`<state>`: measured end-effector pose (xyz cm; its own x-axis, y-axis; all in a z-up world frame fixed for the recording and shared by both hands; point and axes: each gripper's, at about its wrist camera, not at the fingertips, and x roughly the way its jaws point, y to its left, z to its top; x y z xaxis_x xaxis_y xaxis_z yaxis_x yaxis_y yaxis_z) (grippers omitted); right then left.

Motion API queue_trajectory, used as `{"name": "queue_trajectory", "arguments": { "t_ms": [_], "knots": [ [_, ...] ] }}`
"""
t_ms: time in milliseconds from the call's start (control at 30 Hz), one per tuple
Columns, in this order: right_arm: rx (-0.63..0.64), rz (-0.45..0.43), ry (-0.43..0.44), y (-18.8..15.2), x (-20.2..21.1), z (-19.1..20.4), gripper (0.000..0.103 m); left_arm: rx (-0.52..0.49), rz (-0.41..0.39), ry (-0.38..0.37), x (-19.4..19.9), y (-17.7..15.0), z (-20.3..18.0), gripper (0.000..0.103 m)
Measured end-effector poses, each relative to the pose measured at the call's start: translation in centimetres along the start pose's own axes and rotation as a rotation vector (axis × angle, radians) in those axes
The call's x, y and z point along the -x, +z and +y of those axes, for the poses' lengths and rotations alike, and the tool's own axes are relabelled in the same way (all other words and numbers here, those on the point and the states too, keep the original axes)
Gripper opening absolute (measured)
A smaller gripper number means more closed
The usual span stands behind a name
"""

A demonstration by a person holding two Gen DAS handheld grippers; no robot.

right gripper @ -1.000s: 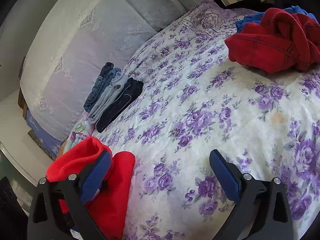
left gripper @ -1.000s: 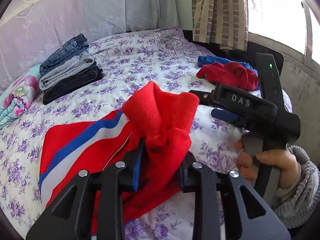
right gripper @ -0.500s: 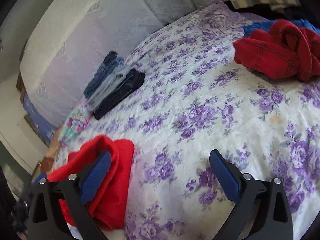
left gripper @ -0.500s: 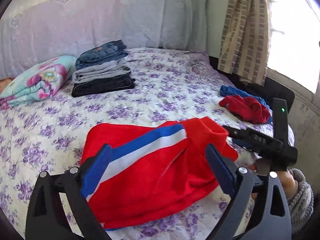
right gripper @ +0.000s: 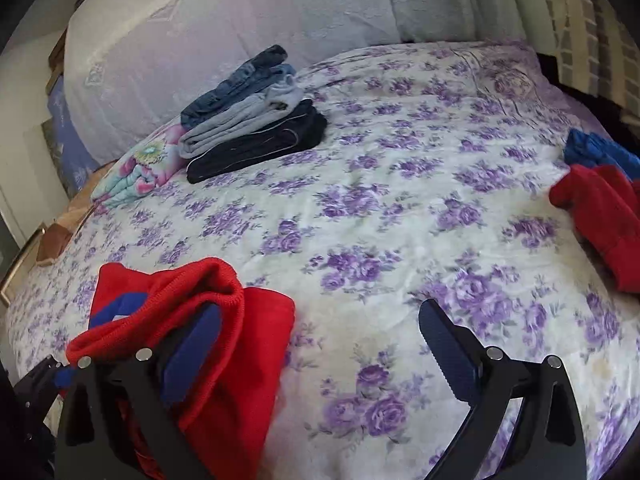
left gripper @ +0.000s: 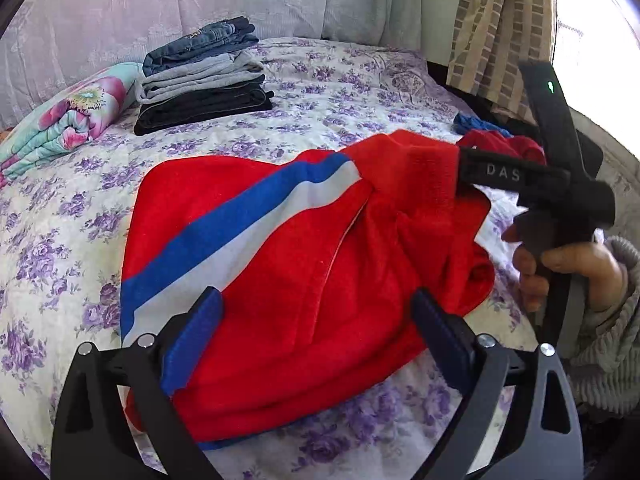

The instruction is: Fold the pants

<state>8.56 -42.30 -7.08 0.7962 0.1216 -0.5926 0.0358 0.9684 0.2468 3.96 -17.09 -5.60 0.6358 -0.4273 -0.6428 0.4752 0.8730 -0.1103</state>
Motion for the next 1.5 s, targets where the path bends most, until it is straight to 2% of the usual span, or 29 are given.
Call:
{"name": "queue_trajectory", "arguments": {
  "t_ms": [67,133,200,267,333,400,433,467,500,533,567,600,667,733,833,900,1000,1067,1133,1167,1200,1233,1300,1433,1500],
  "knots": [
    [-0.053,-0.086,-0.076,-0.1,2.7,-0.7,0.099,0.06,-0.042,-0.032,1.4,0.4,1.2,0.092],
    [-0.054,-0.158,-0.026,0.5,5.8,0.2,0.099,0.12,-0.113,-0.019,3.4,0.9,2.9,0.093],
    [0.005,-0.186,0.026,0.9,8.0,2.8,0.099,0.168,-0.141,0.03,4.5,1.3,4.4,0.095],
    [0.13,-0.158,0.052,0.6,8.2,6.4,0.099,0.213,-0.129,0.056,4.6,1.4,5.8,0.095],
    [0.224,-0.112,0.041,-0.8,7.1,9.0,0.099,0.248,-0.088,0.076,3.9,0.9,6.8,0.095],
    [0.256,-0.066,-0.026,-2.3,5.5,9.2,0.099,0.238,-0.019,0.103,2.6,0.0,7.1,0.095],
    [0.256,-0.035,-0.085,-3.0,4.6,8.3,0.099,0.23,0.019,0.125,1.7,-0.5,7.4,0.095],
    [0.24,-0.003,-0.101,-3.8,3.8,6.9,0.099,0.228,0.067,0.145,0.6,-1.2,7.7,0.099],
    [0.209,0.063,-0.082,-4.4,2.5,5.2,0.099,0.258,0.106,0.106,-0.3,-1.8,8.3,0.099],
    [0.15,0.11,-0.008,-5.0,1.6,3.4,0.099,0.293,0.11,0.072,-0.3,-1.8,9.0,0.099],
    [0.051,0.127,0.072,-5.2,1.2,1.6,0.099,0.313,0.11,0.06,-0.2,-1.7,9.5,0.099],
    [0.012,0.139,0.095,-5.2,1.0,1.1,0.099,0.33,0.114,0.048,-0.4,-1.7,9.9,0.099],
    [0.057,0.118,0.063,-5.0,1.6,2.1,0.099,0.329,0.11,0.052,-0.2,-1.7,10.0,0.099],
    [0.088,0.061,0.048,-4.7,3.2,3.4,0.099,0.331,0.094,0.049,0.6,-1.6,9.9,0.098],
    [0.101,-0.037,0.098,-2.6,6.1,5.1,0.099,0.357,0.041,0.034,2.1,-0.5,10.5,0.098],
    [0.156,-0.063,0.062,-0.7,6.2,6.5,0.099,0.347,0.015,0.055,2.3,1.1,11.0,0.098],
    [0.189,-0.036,-0.033,1.1,3.9,7.0,0.099,0.305,-0.005,0.079,1.3,4.3,11.3,0.098],
    [0.175,0.015,-0.036,0.3,1.8,6.5,0.099,0.282,0.028,0.115,-0.5,5.8,11.7,0.098],
    [0.192,0.098,-0.07,-1.7,-0.8,5.7,0.099,0.26,0.11,0.183,-3.7,6.3,12.5,0.099],
    [0.185,0.122,-0.037,-2.6,-1.8,4.8,0.099,0.263,0.156,0.167,-5.6,5.9,13.1,0.099],
    [0.099,0.146,0.027,-2.6,-2.3,3.3,0.099,0.288,0.173,0.141,-6.6,5.4,13.7,0.099],
    [0.035,0.159,0.065,-2.4,-2.4,2.2,0.099,0.32,0.172,0.118,-7.0,5.0,14.3,0.099],
    [0.031,0.155,0.08,-2.4,-2.3,2.2,0.099,0.313,0.155,0.116,-6.6,5.1,14.2,0.099],
    [0.064,0.038,0.04,-2.2,0.8,3.9,0.099,0.374,0.1,0.082,-4.4,4.5,14.6,0.099],
    [0.102,-0.02,0.069,-2.3,3.2,5.2,0.099,0.407,0.071,0.069,-2.6,3.8,14.7,0.098]
  ]
}}
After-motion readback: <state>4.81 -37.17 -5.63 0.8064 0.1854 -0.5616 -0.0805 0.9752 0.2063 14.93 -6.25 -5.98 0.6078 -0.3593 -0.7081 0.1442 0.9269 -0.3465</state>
